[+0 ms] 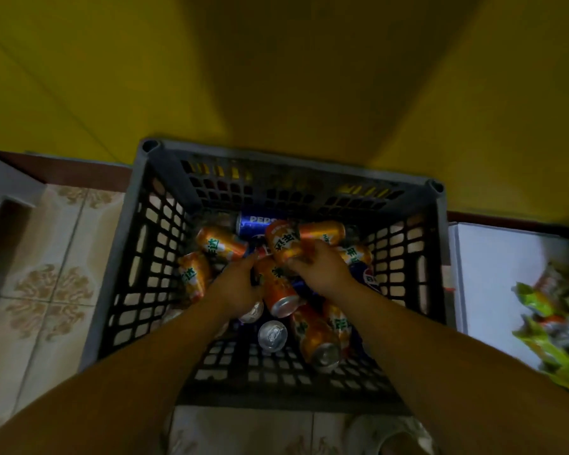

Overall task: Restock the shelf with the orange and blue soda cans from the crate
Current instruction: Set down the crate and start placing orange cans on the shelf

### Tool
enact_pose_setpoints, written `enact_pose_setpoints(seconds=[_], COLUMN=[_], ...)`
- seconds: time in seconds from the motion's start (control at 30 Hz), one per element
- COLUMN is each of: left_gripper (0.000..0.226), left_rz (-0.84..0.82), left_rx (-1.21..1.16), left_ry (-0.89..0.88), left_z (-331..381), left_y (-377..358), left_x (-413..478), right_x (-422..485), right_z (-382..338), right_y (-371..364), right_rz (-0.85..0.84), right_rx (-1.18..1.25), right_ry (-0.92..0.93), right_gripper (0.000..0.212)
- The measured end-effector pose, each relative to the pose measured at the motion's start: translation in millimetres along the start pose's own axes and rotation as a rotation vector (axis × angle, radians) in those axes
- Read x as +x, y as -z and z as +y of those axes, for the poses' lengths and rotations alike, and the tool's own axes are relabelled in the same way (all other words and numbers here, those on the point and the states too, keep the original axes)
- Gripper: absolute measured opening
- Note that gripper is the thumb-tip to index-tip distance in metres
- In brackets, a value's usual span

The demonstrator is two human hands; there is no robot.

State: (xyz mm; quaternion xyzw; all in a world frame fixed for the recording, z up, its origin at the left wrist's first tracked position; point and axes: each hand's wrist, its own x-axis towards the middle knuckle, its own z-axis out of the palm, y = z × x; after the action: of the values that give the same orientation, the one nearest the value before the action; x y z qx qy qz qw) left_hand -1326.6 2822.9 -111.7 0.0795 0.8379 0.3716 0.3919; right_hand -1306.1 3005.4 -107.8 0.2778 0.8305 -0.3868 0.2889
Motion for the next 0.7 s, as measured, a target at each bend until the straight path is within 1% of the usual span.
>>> enact_pose_setpoints(seconds=[0.07, 0.2, 0.27, 0.37, 0.47, 0.57, 0.63, 0.7], left_gripper=[0.056, 0.057, 0.06, 0.065, 0.085, 0.094, 0.095, 0.093], left_rz=[0.024, 0.057, 0.052, 0.072, 0.096, 0.028, -0.044, -0.082], left_rx=[0.0, -0.002, -0.04, -0.153, -0.222, -0.204, -0.182, -0.173], left_ry=[-0.009, 0.009, 0.011, 0.009, -0.004, -0.111, -0.167, -0.215], left_z=[-4.1, -7.0, -1.4, 11.1, 32.4, 63.8, 89.0, 116.4], left_y=[-1.7, -3.9, -3.2, 1.1, 11.5, 24.4, 33.0, 39.7], left_x=[16.0, 31.3, 30.8, 21.4, -4.1, -39.7, -66.4, -93.1], right_x=[17.2, 33.7, 30.3, 3.8, -38.8, -92.3, -131.5, -172.4], right_z=[-4.6, -11.9, -13.6, -17.4, -20.0, -30.3, -37.9, -46.8], right_y=[-12.7, -27.9, -24.4, -8.1, 13.2, 45.8, 71.2, 94.9], right_rz=[-0.003, 0.075, 0.083, 0.106, 0.143, 0.161, 0.151, 0.177], right_rx=[-0.014, -0.054, 0.0, 0.081, 0.179, 0.266, 0.276, 0.305], right_ry=[-0.022, -0.056, -0.048, 0.034, 0.117, 0.186, 0.23, 0.289], right_gripper=[0.069, 0.085, 0.087, 0.078, 0.067, 0.058, 0.057, 0.057])
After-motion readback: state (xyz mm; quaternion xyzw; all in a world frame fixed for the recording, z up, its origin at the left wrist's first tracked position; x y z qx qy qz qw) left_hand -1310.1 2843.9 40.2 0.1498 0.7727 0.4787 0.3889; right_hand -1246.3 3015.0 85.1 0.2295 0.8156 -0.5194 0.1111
